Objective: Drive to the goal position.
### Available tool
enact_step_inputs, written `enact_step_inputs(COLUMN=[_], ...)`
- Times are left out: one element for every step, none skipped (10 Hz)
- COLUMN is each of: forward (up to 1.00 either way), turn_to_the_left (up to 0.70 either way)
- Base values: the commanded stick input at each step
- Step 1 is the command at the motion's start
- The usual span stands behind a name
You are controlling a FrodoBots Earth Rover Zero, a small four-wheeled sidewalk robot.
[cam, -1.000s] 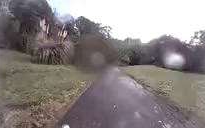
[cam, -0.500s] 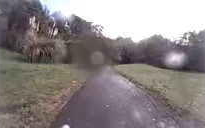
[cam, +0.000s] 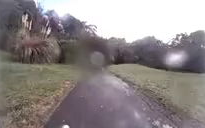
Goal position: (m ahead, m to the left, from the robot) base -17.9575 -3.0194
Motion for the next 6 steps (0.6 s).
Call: enact_step_inputs(forward=[0.0, 0.0, 0.0, 0.0, 0.0, 0.0], turn_to_the_left=[-0.7, -0.7, -0.7, -0.7, -0.7, -0.7])
